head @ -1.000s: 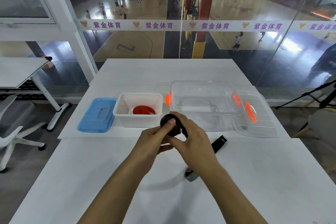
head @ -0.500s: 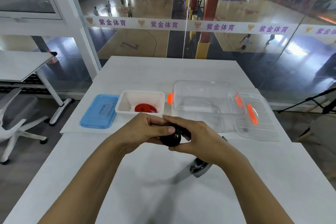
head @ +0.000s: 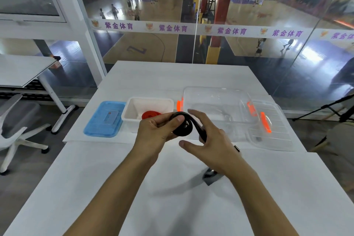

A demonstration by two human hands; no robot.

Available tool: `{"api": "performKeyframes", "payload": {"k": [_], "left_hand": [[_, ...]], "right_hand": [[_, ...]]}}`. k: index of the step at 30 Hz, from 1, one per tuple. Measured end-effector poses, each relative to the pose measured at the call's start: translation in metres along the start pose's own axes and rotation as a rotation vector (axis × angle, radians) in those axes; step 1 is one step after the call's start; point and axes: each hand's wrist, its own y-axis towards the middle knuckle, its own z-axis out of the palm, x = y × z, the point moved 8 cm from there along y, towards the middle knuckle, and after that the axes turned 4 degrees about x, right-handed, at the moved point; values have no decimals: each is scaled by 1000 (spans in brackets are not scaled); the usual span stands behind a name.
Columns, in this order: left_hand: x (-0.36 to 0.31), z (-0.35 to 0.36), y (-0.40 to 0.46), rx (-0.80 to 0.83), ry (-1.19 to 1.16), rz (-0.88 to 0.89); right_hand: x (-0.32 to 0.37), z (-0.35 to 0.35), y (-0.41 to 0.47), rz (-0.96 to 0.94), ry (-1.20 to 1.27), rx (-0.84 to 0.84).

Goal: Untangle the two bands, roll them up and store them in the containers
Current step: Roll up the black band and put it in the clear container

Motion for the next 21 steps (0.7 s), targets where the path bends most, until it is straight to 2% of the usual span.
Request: {"api": "performKeyframes", "payload": {"k": [4,7,11,15,21], "left_hand": [[7,6,-4,-100,-55,24],[12,12,-8,-150,-98,26],[20,15,-10,-123,-90,-9],[32,9,-9,-29,-59,-134],[29,-1,-5,358,135,-284]], "right_hand": [[9,14,-8,-71,67,-171],[6,19,-8,-28,138,-294],[2,22,-8,-4,180,-341],[-8,23,1,-51,178,-147],[-3,13,8,-172,57,258]]}}
